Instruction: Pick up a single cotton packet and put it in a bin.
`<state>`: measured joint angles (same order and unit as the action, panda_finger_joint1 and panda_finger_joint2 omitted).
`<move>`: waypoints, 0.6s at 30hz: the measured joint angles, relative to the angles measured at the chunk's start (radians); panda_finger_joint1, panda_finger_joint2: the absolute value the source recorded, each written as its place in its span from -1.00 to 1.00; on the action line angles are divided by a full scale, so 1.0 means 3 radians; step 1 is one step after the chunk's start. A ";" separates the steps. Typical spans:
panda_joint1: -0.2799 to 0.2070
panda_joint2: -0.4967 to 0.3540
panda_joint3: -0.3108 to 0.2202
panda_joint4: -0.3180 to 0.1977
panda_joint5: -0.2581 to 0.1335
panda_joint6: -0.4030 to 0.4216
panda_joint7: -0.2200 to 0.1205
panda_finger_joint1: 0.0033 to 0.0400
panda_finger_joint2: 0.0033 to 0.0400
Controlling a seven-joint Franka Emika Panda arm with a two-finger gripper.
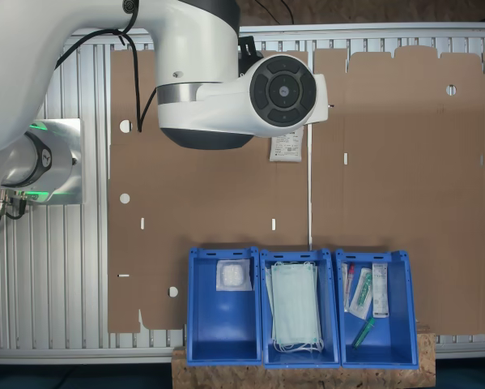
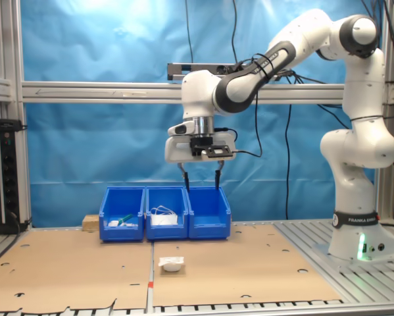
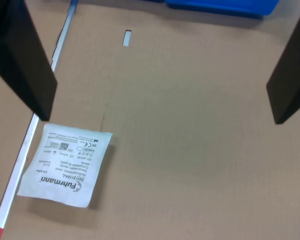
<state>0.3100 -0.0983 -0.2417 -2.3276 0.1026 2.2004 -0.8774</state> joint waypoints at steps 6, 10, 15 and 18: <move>0.0000 0.0174 0.0000 0.0086 0.0000 0.0021 0.0000 1.00 1.00; 0.0000 0.0303 0.0000 0.0158 0.0000 0.0039 0.0000 1.00 1.00; 0.0000 0.0454 0.0000 0.0252 0.0000 0.0059 0.0000 1.00 1.00; 0.0000 0.0541 -0.0001 0.0313 0.0000 0.0074 0.0000 1.00 1.00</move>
<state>0.3100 0.0641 -0.2418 -2.2336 0.1026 2.2227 -0.8774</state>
